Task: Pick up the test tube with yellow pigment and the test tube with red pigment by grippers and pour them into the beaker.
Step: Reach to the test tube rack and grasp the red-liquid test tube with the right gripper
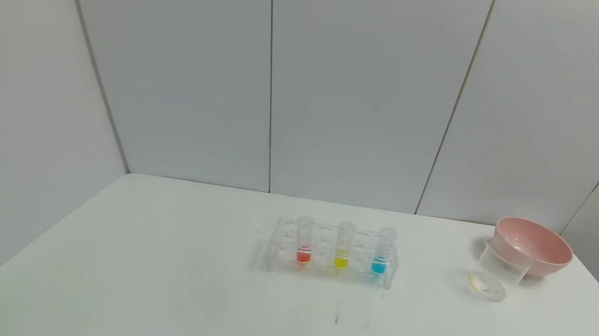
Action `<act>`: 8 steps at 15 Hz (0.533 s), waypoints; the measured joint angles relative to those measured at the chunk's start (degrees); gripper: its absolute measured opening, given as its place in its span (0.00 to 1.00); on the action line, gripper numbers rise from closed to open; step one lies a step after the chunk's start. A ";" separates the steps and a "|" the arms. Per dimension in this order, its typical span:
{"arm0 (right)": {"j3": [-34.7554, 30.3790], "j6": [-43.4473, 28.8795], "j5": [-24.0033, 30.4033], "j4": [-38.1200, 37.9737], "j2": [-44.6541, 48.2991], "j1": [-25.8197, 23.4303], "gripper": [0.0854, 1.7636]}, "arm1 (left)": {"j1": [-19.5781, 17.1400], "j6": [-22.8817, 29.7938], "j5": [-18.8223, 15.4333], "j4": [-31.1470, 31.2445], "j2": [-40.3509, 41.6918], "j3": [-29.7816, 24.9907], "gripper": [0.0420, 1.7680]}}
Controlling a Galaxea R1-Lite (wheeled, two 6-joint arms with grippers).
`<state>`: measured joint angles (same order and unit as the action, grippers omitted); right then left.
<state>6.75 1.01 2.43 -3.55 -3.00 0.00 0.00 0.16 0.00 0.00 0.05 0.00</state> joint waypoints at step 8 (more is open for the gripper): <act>19.10 -2.78 5.53 5.75 -24.06 0.66 0.97 | 0.00 0.00 0.00 0.00 0.00 0.00 1.00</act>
<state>25.86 -1.77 7.96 2.21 -27.06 0.66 0.00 0.16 0.00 0.00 0.05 0.00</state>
